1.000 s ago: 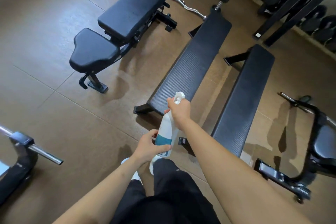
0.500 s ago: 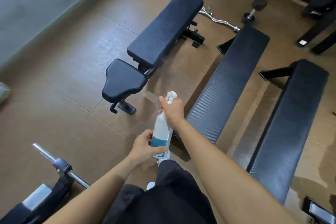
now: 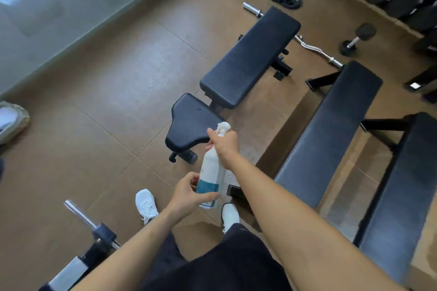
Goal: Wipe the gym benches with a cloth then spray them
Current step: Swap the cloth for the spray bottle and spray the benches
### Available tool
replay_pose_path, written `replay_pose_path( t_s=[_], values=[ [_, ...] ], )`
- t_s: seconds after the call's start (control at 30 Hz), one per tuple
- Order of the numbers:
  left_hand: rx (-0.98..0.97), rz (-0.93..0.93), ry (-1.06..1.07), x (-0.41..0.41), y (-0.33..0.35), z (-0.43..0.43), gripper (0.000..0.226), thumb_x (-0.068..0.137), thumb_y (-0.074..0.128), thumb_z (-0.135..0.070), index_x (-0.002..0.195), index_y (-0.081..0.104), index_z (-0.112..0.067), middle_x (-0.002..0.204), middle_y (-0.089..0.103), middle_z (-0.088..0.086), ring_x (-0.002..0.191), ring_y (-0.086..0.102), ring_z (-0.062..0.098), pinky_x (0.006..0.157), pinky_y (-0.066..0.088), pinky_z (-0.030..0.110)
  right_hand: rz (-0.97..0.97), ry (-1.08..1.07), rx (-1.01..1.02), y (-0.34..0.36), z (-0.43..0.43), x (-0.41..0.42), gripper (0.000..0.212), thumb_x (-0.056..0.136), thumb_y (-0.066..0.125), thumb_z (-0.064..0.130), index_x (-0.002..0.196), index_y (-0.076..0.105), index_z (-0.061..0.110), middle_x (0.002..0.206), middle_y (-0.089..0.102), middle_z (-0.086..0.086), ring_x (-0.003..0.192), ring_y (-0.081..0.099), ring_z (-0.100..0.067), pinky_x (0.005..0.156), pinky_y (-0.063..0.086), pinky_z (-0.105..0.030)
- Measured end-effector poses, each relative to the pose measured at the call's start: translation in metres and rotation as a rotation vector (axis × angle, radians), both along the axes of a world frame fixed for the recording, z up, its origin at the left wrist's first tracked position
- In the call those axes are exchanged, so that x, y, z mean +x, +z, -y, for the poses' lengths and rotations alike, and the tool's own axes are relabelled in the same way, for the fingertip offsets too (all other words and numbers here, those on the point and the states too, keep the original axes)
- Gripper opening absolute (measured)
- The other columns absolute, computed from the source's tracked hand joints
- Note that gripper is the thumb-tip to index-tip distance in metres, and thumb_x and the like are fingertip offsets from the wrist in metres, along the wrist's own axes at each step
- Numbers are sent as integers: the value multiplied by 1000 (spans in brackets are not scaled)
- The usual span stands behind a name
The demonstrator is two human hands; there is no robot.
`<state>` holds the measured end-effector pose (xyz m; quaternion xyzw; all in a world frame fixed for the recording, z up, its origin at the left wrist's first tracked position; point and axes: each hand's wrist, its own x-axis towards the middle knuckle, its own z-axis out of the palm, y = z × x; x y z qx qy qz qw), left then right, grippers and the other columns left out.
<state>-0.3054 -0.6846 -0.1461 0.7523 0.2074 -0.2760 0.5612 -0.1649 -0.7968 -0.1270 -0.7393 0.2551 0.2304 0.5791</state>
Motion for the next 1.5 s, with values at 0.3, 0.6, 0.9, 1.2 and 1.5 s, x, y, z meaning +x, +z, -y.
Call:
replay_pose_path(
  t_s=[0.3, 0.6, 0.9, 1.2, 1.5],
  values=[
    [-5, 75, -195, 71, 2, -149, 68, 52, 91, -57, 106, 63, -27, 99, 68, -9, 89, 65, 12, 78, 58, 32, 45, -292, -109, 29, -117, 39, 27, 89, 75, 34, 96, 61, 12, 86, 72, -8, 58, 72, -15, 63, 61, -34],
    [-25, 151, -394, 157, 10, -189, 69, 62, 88, -60, 118, 62, -29, 104, 66, -13, 92, 64, 8, 87, 60, 31, 109, -495, -144, 47, -141, 97, 24, 88, 76, 36, 103, 62, 24, 96, 71, 0, 69, 76, -17, 74, 64, -43],
    [34, 187, -637, 326, 12, -209, 81, 55, 83, -67, 124, 64, -29, 106, 68, -16, 96, 66, 6, 89, 62, 37, 51, -745, -62, 46, -138, 220, 33, 89, 75, 38, 112, 62, 18, 98, 72, 2, 64, 74, -12, 60, 58, -29],
    [19, 276, -751, 478, 36, -210, 66, 63, 90, -52, 120, 68, -27, 99, 68, -19, 90, 66, 3, 84, 62, 32, 74, -958, -108, 67, -136, 341, 38, 90, 71, 39, 110, 63, 8, 92, 75, -7, 60, 73, -13, 69, 61, -34],
    [-98, 265, -777, 601, 55, -222, 72, 54, 89, -59, 117, 70, -30, 99, 72, -16, 88, 68, 6, 85, 60, 41, 155, -980, -165, 100, -152, 456, 29, 91, 72, 37, 108, 61, 17, 95, 73, 0, 65, 75, -14, 71, 61, -35]
  ],
)
